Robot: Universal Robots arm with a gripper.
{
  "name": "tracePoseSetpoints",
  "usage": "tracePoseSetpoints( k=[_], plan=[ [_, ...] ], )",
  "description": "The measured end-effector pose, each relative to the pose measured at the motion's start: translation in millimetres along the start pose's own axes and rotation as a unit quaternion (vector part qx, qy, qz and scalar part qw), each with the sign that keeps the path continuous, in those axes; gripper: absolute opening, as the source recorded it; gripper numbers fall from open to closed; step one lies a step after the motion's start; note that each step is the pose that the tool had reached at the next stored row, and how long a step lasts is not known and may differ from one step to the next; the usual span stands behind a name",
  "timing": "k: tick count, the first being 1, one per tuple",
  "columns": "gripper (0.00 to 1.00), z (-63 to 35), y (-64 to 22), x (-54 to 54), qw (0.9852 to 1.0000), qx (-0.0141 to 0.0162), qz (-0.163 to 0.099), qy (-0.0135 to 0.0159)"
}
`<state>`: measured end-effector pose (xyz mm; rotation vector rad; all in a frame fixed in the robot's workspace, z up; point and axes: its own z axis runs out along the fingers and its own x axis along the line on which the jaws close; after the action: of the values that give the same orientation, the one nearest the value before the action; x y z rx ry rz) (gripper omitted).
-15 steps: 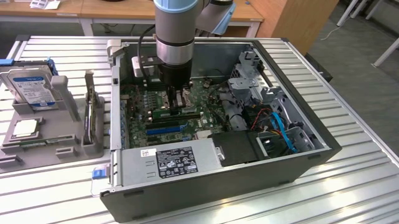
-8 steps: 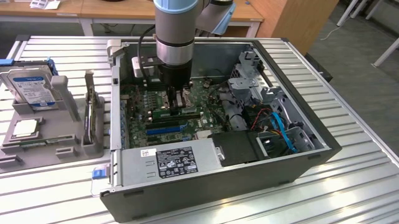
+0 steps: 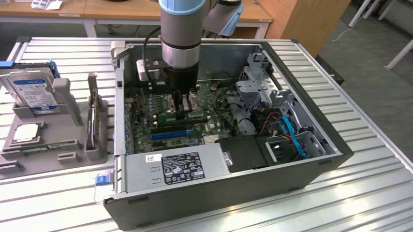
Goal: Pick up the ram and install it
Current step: 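Insert the ram into the slot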
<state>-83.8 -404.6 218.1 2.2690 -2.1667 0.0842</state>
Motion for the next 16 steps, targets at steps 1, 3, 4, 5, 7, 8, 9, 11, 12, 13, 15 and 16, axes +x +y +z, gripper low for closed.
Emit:
tracePoseSetpoints(
  k=[1,3,4,5,7,8,9,11,12,13,15,16],
  plan=[
    [0.13,0.3,0.0,0.0,1.0,0.0,0.0,0.0],
    [0.13,1.4,0.0,-0.1,1.0,0.0,0.0,0.0],
    [0.13,2.1,0.1,-0.1,1.0,0.0,0.0,0.0],
    [0.13,3.0,0.1,-0.1,1.0,0.0,0.0,0.0001],
    [0.13,4.7,0.2,-0.2,1.0,0.0,0.0,0.0001],
    [0.13,5.1,0.2,-0.2,1.0,0.0,0.0,0.0001],
    [0.13,5.1,0.2,-0.2,1.0,0.0,0.0,0.0001],
    [0.13,5.1,0.2,-0.2,1.0,0.0,0.0,0.0001],
    [0.13,5.1,0.2,-0.2,1.0,0.0,0.0,0.0001],
    [0.13,5.1,0.2,-0.2,1.0,0.0,0.0,0.0001],
    [0.14,5.1,0.2,-0.2,1.0,0.0,0.0,0.0001],
    [0.14,5.1,0.2,-0.2,1.0,0.0,0.0,0.0001]
  ],
)
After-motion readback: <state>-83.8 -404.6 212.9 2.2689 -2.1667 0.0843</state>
